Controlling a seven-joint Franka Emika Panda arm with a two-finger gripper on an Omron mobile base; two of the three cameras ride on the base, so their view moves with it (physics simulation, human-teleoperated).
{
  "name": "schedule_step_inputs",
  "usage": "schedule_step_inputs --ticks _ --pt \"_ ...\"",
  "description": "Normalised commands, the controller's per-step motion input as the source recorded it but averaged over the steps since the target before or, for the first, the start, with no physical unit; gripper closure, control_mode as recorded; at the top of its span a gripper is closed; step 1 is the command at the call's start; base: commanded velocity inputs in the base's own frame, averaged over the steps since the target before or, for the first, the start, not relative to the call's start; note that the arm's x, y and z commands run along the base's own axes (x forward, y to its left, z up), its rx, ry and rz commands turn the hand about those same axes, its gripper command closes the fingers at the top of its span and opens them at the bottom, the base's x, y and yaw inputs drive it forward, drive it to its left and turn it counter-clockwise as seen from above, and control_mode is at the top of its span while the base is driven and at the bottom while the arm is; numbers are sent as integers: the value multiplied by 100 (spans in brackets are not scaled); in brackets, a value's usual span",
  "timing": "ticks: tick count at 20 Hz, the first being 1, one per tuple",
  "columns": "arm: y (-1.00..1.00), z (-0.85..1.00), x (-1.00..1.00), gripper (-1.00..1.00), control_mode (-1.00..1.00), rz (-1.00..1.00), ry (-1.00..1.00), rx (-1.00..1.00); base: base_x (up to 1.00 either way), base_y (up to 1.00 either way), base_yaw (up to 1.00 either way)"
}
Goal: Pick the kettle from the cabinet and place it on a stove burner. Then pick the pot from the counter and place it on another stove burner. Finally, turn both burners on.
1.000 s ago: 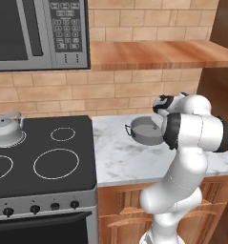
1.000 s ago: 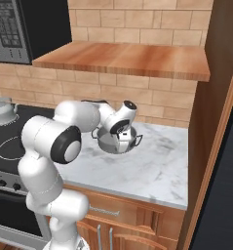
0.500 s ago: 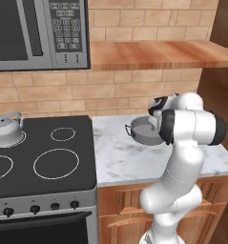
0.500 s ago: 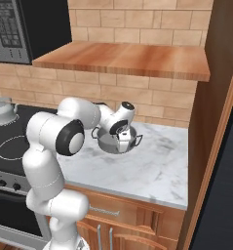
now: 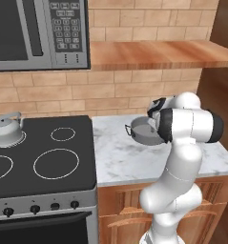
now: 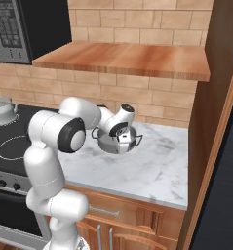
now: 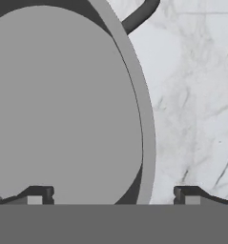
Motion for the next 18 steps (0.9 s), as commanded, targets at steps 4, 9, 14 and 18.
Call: schedule_step_inputs --ticks 4,9,14,18 --pt "0 -16 1 100 -100 0 0 0 0 0 0" --pt "0 -12 0 100 -100 0 1 0 0 0 0" --pt "0 -3 0 100 -100 0 0 0 0 0 0" --pt "3 -4 -13 100 -100 0 -4 0 0 0 0"
